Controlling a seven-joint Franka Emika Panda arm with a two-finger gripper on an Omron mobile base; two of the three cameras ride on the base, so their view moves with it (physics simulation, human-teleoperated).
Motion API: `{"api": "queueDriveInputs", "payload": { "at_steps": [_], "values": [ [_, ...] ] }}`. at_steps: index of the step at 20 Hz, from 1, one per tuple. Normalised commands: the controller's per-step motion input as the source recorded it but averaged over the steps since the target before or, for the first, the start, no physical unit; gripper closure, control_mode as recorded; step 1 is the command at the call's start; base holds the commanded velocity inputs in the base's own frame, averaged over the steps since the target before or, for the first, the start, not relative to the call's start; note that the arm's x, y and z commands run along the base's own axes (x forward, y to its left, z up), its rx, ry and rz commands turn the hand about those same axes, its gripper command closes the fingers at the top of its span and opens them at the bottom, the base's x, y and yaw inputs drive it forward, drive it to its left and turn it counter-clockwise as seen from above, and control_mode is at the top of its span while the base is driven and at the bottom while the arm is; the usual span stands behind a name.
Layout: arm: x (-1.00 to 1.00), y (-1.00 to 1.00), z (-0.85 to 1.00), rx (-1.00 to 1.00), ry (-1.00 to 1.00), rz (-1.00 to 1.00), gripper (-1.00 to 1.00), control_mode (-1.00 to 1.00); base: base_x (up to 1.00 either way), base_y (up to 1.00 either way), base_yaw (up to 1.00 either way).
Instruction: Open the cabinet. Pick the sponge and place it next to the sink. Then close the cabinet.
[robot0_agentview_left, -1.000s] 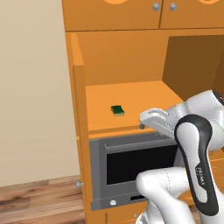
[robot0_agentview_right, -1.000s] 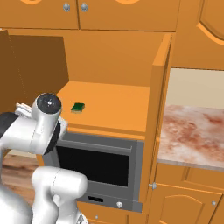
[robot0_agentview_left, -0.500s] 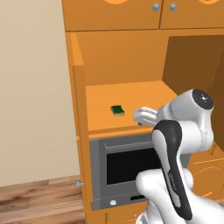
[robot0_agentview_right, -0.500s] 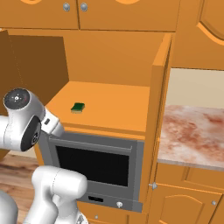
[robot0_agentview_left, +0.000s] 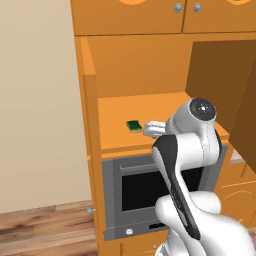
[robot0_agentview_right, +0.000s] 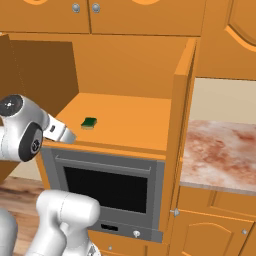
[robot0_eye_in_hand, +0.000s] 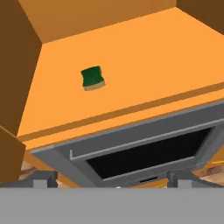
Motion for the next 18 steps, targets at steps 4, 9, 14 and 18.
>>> {"api": "queueDriveInputs", "payload": {
  "at_steps": [4,9,14,18],
  "values": [
    [0.51,0.00,0.00,-0.11,0.01,0.07,-1.00,-1.00,0.00,0.00,0.00],
    [0.61,0.00,0.00,-0.05,0.01,0.10,-1.00,-1.00,0.00,0.00,0.00],
    [0.62,0.00,0.00,0.00,0.03,0.12,-1.00,-1.00,0.00,0.00,0.00],
    [0.54,0.00,0.00,-0.04,0.05,0.10,-1.00,-1.00,0.00,0.00,0.00]
  ]
}}
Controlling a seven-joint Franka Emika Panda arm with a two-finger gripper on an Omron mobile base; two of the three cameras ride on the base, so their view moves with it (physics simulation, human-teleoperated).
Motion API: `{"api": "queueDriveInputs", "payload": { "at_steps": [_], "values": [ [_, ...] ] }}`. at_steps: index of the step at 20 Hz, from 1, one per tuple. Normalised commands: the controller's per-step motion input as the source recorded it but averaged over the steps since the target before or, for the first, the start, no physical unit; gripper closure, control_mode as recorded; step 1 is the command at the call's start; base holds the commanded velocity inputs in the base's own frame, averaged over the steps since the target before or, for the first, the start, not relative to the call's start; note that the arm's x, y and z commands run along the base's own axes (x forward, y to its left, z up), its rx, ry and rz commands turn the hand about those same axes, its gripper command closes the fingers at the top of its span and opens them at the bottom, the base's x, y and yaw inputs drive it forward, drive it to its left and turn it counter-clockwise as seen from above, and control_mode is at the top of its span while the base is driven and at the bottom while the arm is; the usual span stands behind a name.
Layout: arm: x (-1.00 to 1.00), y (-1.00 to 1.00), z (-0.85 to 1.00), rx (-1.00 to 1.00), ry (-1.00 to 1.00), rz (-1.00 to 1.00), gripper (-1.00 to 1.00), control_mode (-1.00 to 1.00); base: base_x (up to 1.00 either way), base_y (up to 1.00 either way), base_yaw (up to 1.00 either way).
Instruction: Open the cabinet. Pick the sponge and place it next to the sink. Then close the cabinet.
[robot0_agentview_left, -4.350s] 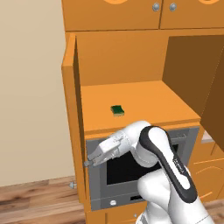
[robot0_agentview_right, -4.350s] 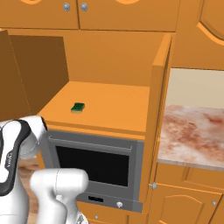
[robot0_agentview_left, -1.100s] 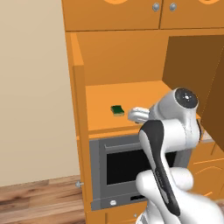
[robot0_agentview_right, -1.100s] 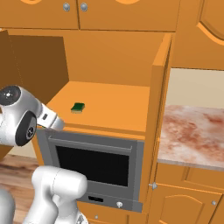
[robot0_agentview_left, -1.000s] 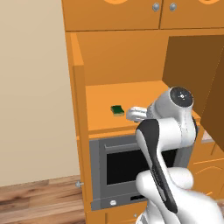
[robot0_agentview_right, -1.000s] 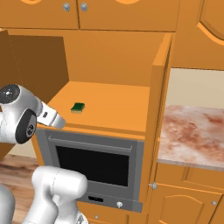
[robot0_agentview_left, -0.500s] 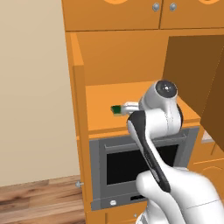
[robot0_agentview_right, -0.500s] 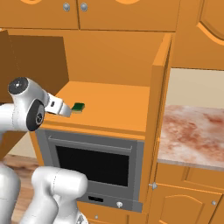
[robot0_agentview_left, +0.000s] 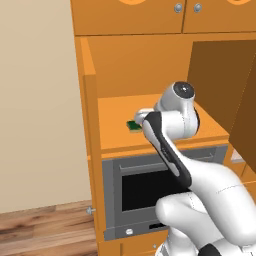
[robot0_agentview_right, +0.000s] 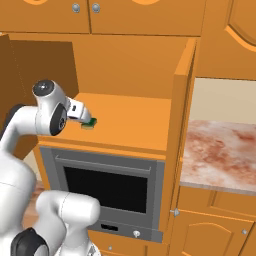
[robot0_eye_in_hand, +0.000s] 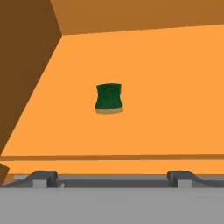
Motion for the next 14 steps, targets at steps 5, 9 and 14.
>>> {"api": "queueDriveInputs", "payload": {
  "at_steps": [5,9,14],
  "values": [
    [0.47,0.00,-0.24,-0.11,0.09,0.02,-1.00,-1.00,0.00,0.00,0.00],
    [0.53,0.00,-0.31,-0.17,0.11,0.00,-1.00,-1.00,0.00,0.00,0.00],
    [0.48,0.00,-0.23,-0.07,0.05,0.00,-1.00,-1.00,0.00,0.00,0.00]
  ]
}}
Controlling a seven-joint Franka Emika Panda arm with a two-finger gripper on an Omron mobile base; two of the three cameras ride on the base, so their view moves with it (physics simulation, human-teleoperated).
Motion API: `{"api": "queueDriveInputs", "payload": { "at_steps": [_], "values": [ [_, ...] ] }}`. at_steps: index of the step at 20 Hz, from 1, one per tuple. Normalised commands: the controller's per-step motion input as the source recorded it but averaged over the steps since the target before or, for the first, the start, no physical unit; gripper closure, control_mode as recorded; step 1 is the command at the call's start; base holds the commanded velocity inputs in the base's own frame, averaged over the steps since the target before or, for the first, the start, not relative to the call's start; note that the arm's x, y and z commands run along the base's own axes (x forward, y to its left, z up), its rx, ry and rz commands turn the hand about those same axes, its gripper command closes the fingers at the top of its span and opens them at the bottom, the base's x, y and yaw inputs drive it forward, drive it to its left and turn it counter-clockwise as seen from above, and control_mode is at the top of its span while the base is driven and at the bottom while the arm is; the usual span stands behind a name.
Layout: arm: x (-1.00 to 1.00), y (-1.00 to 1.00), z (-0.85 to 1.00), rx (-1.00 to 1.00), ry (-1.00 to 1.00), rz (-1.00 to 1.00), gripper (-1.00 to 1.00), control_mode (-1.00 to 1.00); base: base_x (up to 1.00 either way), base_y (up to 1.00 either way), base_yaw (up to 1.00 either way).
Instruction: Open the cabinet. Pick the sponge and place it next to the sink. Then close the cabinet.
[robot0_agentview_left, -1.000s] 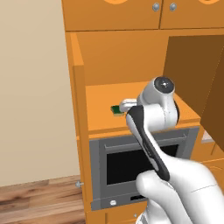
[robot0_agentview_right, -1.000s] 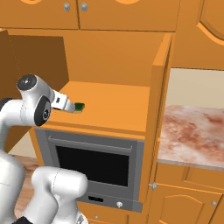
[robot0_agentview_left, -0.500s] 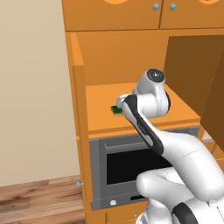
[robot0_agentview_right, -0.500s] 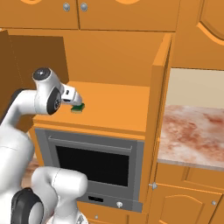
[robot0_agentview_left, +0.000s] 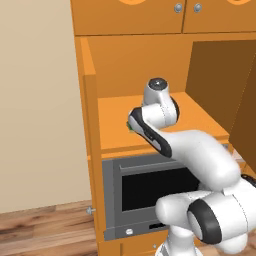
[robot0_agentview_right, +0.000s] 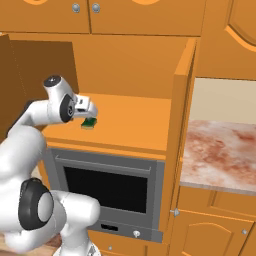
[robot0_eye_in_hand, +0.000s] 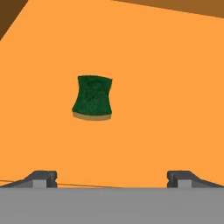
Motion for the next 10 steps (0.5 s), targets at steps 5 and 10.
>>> {"api": "queueDriveInputs", "payload": {
  "at_steps": [5,10],
  "values": [
    [0.41,0.00,-0.09,0.00,0.00,0.02,-1.00,-1.00,0.00,0.00,0.00],
    [0.30,0.00,-0.13,0.00,0.01,0.01,-1.00,-1.00,0.00,0.00,0.00]
  ]
}}
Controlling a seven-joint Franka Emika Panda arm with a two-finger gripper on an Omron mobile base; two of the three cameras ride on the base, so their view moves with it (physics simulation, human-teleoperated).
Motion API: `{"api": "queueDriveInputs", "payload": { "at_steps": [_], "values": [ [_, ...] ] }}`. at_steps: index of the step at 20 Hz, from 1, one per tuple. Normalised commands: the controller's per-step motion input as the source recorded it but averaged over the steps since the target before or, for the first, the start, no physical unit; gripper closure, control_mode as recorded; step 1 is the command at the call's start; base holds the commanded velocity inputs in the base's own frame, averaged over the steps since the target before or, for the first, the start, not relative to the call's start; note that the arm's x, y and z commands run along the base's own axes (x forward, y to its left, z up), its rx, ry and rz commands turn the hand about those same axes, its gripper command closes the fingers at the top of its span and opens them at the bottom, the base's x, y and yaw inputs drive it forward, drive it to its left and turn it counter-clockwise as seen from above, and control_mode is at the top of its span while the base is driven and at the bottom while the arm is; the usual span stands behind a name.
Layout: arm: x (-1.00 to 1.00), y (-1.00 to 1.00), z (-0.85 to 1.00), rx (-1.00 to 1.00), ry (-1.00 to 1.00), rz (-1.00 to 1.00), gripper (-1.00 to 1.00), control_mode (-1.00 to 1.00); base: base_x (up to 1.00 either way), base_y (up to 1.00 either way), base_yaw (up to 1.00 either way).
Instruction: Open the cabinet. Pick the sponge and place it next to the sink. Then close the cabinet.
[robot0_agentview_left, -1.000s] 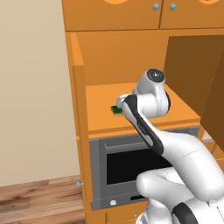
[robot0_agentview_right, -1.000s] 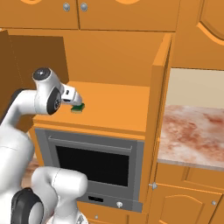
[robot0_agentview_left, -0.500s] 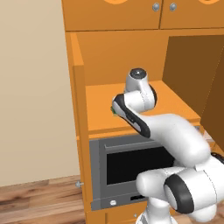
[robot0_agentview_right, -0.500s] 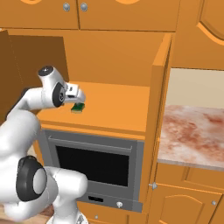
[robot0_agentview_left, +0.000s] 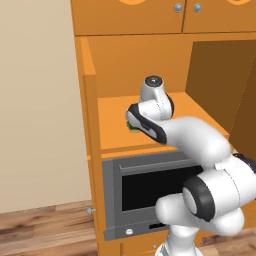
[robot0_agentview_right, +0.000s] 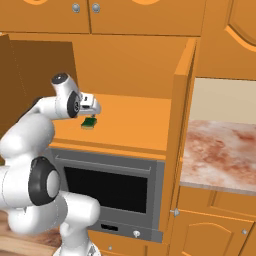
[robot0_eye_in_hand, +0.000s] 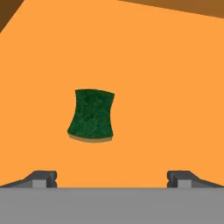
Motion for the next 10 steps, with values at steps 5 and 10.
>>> {"api": "queueDriveInputs", "payload": {
  "at_steps": [5,10],
  "values": [
    [0.20,0.00,-0.23,0.00,0.04,0.00,-1.00,-1.00,0.00,0.00,0.00],
    [0.06,0.00,-0.25,0.01,0.08,0.00,-1.00,-1.00,0.00,0.00,0.00]
  ]
}}
